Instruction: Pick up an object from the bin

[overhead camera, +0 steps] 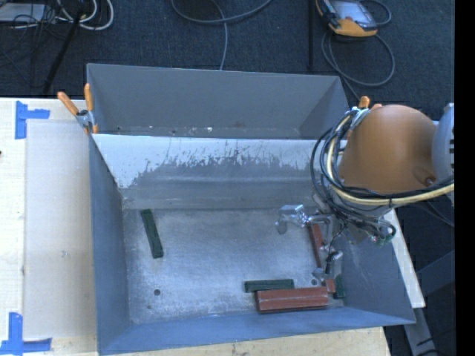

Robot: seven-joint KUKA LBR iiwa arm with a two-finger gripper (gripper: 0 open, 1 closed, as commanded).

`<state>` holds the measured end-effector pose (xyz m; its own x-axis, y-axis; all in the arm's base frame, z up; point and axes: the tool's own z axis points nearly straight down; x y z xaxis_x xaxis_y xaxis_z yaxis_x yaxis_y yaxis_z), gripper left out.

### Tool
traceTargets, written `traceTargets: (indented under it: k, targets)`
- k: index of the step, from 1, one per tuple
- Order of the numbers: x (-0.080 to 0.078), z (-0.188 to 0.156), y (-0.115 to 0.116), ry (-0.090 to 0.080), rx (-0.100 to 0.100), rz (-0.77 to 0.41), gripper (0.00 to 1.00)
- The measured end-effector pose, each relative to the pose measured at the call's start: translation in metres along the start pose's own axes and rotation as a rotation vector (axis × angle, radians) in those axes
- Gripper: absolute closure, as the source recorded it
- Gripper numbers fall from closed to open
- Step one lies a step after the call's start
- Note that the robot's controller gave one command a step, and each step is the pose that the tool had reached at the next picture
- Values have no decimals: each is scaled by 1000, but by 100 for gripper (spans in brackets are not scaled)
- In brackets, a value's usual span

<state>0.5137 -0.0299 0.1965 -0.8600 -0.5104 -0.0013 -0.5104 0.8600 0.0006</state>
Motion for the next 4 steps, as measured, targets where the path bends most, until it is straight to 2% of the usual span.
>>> traceTargets:
  k: [1, 2, 3, 4]
  targets:
    - [18, 98, 39, 9, -6, -108, 0]
    - [4, 124, 59, -15, 9, 17, 0]
    - [2, 123, 60, -18, 7, 13, 100]
    - [-23, -1, 60, -7, 4, -31, 100]
